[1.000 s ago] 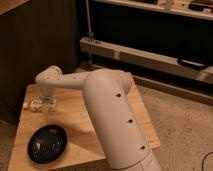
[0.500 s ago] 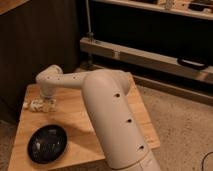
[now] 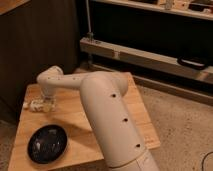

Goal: Place the bottle in the ceramic bowl

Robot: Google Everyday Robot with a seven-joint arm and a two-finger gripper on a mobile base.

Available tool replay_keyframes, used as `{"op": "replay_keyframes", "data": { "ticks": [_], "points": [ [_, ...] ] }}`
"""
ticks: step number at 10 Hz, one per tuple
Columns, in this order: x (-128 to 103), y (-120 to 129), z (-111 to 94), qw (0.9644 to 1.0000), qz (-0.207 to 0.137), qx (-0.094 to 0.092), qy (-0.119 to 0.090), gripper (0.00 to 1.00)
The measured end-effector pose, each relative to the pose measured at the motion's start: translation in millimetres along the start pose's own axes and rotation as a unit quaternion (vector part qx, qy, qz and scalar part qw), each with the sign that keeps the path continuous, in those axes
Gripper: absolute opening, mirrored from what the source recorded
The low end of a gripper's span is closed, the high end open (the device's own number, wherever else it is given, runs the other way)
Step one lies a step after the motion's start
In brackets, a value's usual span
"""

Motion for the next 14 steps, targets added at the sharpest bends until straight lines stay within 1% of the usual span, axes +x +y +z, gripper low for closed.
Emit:
{"op": "replay_keyframes", "data": {
  "ticks": [1, 4, 6, 7, 9, 10, 11, 12, 13, 14],
  "points": [
    [-1, -1, 2, 1.0, -0.001, -0.003, -0.003, 0.6],
    [-4, 2, 6, 0.9996, -0.01, -0.019, -0.018, 0.3],
    [-6, 6, 7, 0.9991, -0.019, -0.028, -0.026, 0.12],
    [-7, 7, 8, 0.9989, -0.023, -0.031, -0.028, 0.09],
    [-9, 11, 7, 0.9977, -0.028, -0.045, -0.043, 0.08],
    [-12, 11, 3, 0.9965, -0.025, -0.052, -0.061, 0.08],
    [-14, 11, -6, 0.9937, -0.025, -0.06, -0.091, 0.08],
    [-21, 11, -25, 0.9899, -0.027, -0.068, -0.121, 0.08],
    [-30, 13, -41, 0.9872, -0.033, -0.074, -0.138, 0.08],
    [-35, 14, -60, 0.9855, -0.039, -0.076, -0.147, 0.08]
  ]
}}
